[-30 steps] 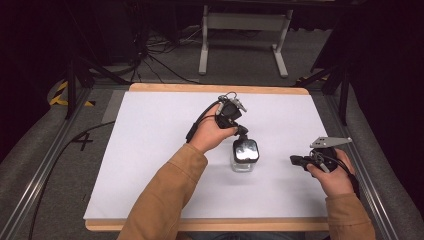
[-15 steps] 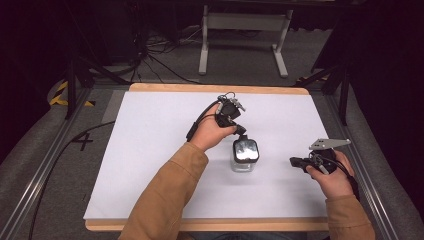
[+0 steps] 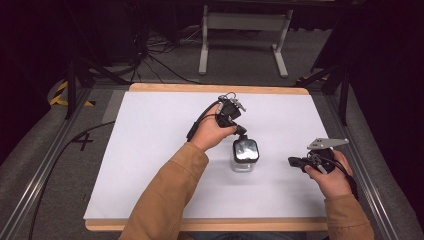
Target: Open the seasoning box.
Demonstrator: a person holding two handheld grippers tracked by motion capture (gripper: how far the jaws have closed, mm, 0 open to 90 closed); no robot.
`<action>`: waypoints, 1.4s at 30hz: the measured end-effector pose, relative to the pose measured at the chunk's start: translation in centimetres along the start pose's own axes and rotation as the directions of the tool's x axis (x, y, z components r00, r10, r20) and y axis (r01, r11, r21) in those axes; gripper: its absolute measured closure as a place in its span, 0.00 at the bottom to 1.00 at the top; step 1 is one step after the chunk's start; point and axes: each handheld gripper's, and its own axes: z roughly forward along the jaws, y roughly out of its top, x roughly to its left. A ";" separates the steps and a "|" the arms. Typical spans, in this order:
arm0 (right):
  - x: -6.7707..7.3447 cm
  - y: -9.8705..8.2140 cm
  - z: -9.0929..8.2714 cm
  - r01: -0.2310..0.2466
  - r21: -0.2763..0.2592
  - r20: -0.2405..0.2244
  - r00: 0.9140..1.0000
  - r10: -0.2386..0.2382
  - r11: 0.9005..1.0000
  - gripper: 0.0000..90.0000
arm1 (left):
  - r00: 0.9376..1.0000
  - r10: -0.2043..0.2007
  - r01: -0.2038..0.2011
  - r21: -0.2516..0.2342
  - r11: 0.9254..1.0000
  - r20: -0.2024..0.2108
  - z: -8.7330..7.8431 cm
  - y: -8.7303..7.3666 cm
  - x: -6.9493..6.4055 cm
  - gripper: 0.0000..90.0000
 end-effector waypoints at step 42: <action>4.4 2.8 2.2 0.109 -0.077 -0.136 0.984 -0.119 0.991 1.00 | 0.999 -0.042 0.043 -0.015 0.999 0.031 0.2 -0.1 0.5 1.00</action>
